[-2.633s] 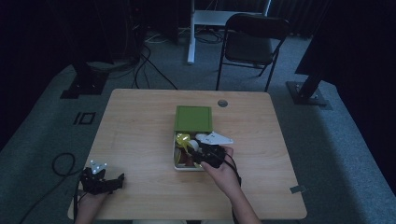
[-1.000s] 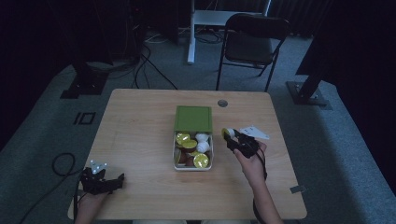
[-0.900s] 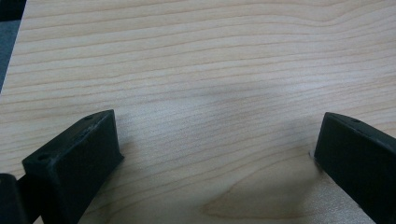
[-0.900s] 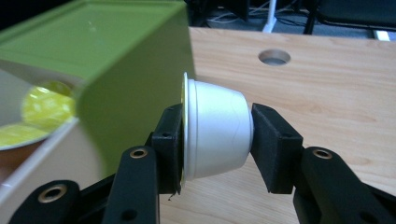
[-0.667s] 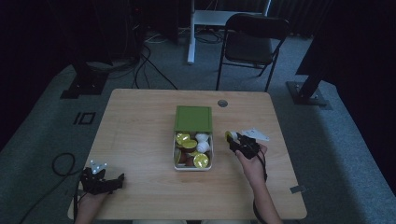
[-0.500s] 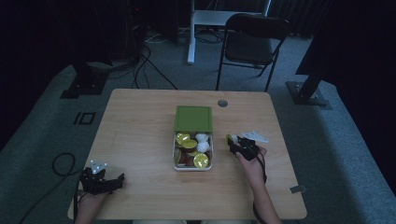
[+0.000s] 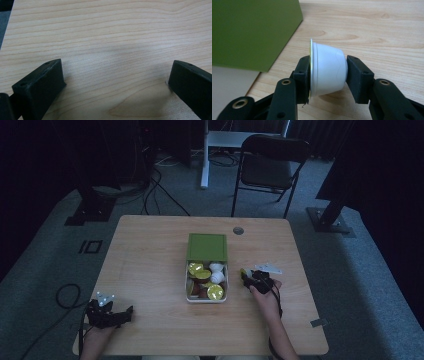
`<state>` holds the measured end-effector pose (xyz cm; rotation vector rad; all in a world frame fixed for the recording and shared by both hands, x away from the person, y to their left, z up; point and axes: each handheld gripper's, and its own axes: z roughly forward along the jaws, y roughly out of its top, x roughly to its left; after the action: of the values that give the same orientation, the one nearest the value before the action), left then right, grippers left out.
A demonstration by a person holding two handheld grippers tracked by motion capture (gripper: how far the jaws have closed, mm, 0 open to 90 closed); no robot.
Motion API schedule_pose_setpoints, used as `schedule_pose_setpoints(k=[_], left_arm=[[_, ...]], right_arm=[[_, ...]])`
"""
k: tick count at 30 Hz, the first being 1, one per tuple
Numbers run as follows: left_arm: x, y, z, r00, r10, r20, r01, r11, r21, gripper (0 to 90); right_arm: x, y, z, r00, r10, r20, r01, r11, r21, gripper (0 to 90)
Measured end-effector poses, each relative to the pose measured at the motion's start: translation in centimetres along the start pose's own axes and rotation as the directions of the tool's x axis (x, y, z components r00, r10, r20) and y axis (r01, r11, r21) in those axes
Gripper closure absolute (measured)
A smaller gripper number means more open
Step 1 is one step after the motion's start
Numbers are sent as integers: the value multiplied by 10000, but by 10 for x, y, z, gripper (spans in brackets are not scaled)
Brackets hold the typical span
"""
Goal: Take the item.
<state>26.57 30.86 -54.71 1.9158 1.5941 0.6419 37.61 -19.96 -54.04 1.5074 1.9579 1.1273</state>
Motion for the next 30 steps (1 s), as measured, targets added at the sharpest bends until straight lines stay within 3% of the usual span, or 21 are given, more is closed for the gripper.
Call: schedule_pose_setpoints(k=[17, 24, 30], left_arm=[[0, 0, 0, 10000, 1, -2, -1, 10000, 0, 3], [0, 0, 0, 10000, 1, -1, -1, 10000, 0, 3], [0, 0, 0, 10000, 1, -2, -1, 10000, 0, 3]], right_arm=[[-5, -3, 3, 9998, 178, -48, -176, 9992, 361, 536], [-5, 0, 0, 9998, 135, -173, -130, 9995, 282, 444], [-6, 4, -11, 9999, 9, -167, -10, 10000, -14, 418]])
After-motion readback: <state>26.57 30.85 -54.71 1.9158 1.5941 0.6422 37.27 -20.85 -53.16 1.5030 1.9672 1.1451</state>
